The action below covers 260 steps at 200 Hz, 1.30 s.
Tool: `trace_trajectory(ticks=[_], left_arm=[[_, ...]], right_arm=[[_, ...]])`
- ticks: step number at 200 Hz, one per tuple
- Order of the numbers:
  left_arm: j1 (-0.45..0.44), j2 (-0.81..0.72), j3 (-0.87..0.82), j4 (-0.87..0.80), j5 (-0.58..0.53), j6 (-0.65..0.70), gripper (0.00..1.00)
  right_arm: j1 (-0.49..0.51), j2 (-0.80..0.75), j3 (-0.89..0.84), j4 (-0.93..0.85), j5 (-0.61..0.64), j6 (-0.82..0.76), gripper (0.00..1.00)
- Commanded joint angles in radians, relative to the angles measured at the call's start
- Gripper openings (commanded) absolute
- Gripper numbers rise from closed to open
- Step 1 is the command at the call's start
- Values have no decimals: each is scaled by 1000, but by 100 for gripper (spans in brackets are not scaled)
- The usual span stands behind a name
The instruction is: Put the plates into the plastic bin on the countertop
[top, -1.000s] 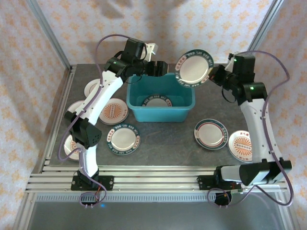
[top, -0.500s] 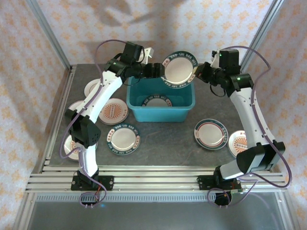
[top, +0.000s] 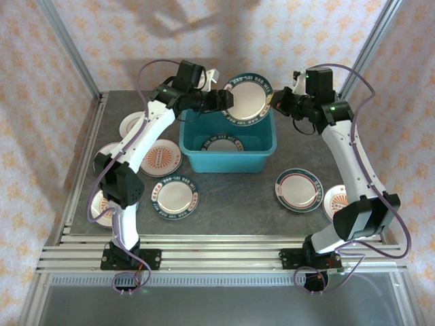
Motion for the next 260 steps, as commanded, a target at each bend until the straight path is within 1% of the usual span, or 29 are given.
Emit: trace_trajectory(ticks=[1,15,47,81,90,144,163,191,225,238,260], left_arm=[[0,8,-9,25,24,-6,58],[1,5,-14,21,22,-7,56],[1,-1,-32,23,21,-7,43],[1,-7,-42,19,20,-4,32],[0,-10,-43,15,19,-3,30],[2,-21,-56,-22,13,19,31],[0,-26,-65,-22,11,20,37],[3,-41,-78,-20,6,23,42],[9,-45,-99,-9,7,24,42],[11,-46,-106,0,9,20,42],[11,-45,-102,18,27,4,37]], right_arm=[[6,-7,21,53,-31,11,0],[6,-7,12,61,-41,17,0],[11,-12,-7,66,-44,16,0],[14,-8,-37,64,-52,15,0],[14,-10,-47,61,-48,14,0],[14,-21,-94,66,-23,13,0],[14,-22,-100,70,-13,13,0],[13,-21,-109,76,-9,18,0],[14,-18,-115,79,-1,21,0],[14,-13,-117,87,-19,25,0],[14,-3,-121,101,-45,35,0]])
